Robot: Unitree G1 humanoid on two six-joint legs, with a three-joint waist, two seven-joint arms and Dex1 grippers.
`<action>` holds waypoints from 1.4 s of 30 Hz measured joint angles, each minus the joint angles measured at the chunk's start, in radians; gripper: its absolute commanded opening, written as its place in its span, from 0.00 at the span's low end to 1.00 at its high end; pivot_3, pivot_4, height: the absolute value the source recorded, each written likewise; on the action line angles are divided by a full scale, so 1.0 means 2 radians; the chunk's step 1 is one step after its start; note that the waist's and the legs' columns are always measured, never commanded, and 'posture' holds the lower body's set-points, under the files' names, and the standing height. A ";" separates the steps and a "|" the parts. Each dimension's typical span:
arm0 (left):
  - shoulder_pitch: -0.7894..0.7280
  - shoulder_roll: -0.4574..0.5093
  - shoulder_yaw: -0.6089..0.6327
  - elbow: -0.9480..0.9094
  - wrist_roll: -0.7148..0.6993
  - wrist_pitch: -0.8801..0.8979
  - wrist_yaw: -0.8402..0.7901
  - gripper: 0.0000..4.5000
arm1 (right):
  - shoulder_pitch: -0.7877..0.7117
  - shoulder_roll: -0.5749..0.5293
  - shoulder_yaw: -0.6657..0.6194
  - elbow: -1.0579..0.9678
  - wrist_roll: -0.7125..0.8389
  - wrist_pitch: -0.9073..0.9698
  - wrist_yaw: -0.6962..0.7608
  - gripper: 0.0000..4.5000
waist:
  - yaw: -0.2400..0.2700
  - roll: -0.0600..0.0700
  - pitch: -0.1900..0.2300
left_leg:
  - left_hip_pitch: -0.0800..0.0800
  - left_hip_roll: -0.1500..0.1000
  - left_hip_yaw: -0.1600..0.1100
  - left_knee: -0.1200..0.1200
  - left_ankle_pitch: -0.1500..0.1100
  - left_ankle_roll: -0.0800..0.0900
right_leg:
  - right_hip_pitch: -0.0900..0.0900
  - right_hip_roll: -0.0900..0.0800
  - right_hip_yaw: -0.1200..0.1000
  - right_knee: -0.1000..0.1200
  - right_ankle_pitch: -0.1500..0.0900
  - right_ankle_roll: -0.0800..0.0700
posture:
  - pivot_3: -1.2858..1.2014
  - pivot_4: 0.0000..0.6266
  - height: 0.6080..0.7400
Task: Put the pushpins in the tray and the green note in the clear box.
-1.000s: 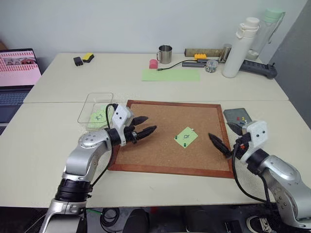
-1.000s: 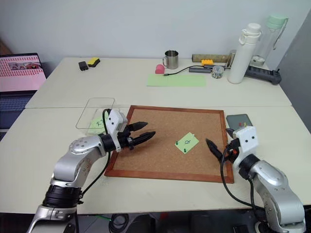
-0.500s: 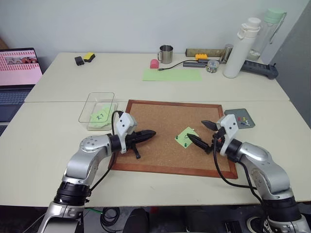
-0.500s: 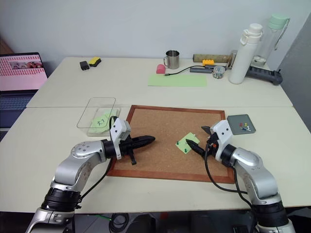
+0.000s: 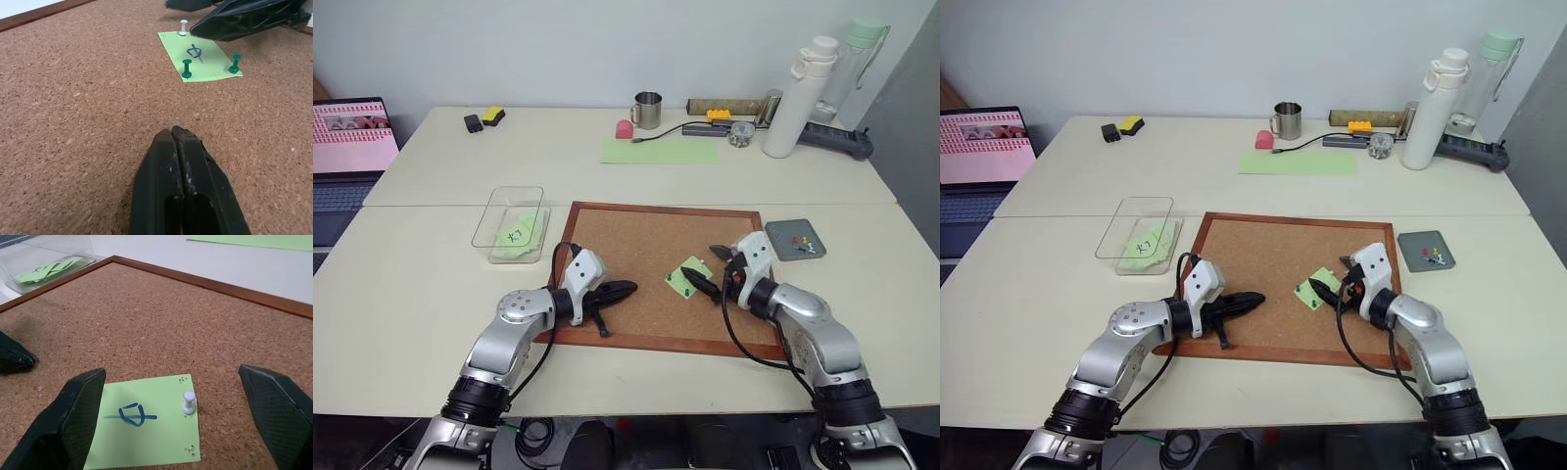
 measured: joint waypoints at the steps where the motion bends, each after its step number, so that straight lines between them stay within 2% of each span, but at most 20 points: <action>1: 0.002 0.000 0.000 0.000 0.001 -0.004 0.000 0.00 | -0.002 0.003 0.000 0.007 -0.004 -0.004 0.000 0.96 | 0.000 0.000 0.000 | 0.000 0.000 0.000 0.000 0.000 0.000 | 0.000 0.000 0.000 0.000 0.000 0.000 | 0.52 0.24 1.00; 3: 0.004 0.000 0.000 0.000 0.001 -0.008 0.001 0.00 | -0.005 0.007 0.002 0.023 -0.009 -0.010 -0.001 0.91 | 0.000 0.000 0.000 | 0.000 0.000 0.000 0.000 0.000 0.000 | 0.000 0.000 0.000 0.000 0.000 0.000 | 0.52 0.24 1.00; 7: 0.005 0.001 0.001 0.000 0.002 -0.009 0.001 0.00 | -0.015 0.017 0.001 0.043 -0.013 -0.024 -0.006 0.70 | -0.001 0.000 0.000 | 0.000 0.000 0.000 0.000 0.000 0.000 | 0.000 0.000 0.000 0.000 0.000 0.000 | 0.52 0.24 1.00; 13: 0.014 0.003 0.001 -0.004 0.003 -0.019 0.002 0.00 | -0.010 0.024 0.003 0.041 -0.014 -0.031 -0.006 0.47 | -0.001 0.000 -0.001 | 0.000 0.000 0.000 0.000 0.000 0.000 | 0.000 0.000 0.000 0.000 0.000 0.000 | 0.52 0.24 1.00; 19: 0.016 0.005 0.001 -0.005 0.003 -0.020 0.002 0.00 | 0.001 0.023 0.004 0.028 -0.014 -0.031 -0.006 0.21 | -0.001 0.001 -0.001 | 0.000 0.000 0.000 0.000 0.000 0.000 | 0.000 0.000 0.000 0.000 0.000 0.000 | 0.52 0.24 1.00; 21: 0.017 0.005 0.001 -0.006 0.003 -0.021 0.002 0.00 | 0.003 0.017 0.004 0.025 -0.017 -0.031 -0.005 0.08 | -0.001 0.001 -0.001 | 0.000 0.000 0.000 0.000 0.000 0.000 | 0.000 0.000 0.000 0.000 0.000 0.000 | 0.52 0.24 1.00; 23: 0.019 0.005 0.001 -0.006 0.005 -0.025 0.003 0.00 | 0.003 0.012 0.005 0.023 -0.021 -0.031 -0.004 0.01 | -0.001 0.001 -0.001 | 0.000 0.000 0.000 0.000 0.000 0.000 | 0.000 0.000 0.000 0.000 0.000 0.000 | 0.52 0.24 1.00; 33: 0.021 0.005 0.001 -0.006 0.009 -0.033 0.008 0.00 | 0.005 0.012 0.002 0.010 -0.023 -0.029 -0.004 0.01 | -0.001 0.001 -0.001 | 0.000 0.000 0.000 0.000 0.000 0.000 | 0.000 0.000 0.000 0.000 0.000 0.000 | 0.52 0.24 1.00; 36: 0.021 0.006 -0.001 -0.002 0.012 -0.040 0.010 0.00 | 0.005 0.013 -0.007 -0.058 0.014 -0.018 0.013 0.01 | -0.001 0.001 -0.001 | 0.000 0.000 0.000 0.000 0.000 0.000 | 0.000 0.000 0.000 0.000 0.000 0.000 | 0.52 0.24 1.00; 42: 0.019 0.006 -0.002 0.001 0.012 -0.042 0.009 0.00 | 0.005 0.001 -0.039 -0.090 0.036 0.010 0.002 0.01 | -0.001 0.001 -0.002 | 0.000 0.000 0.000 0.000 0.000 0.000 | 0.000 0.000 0.000 0.000 0.000 0.000 | 0.52 0.24 1.00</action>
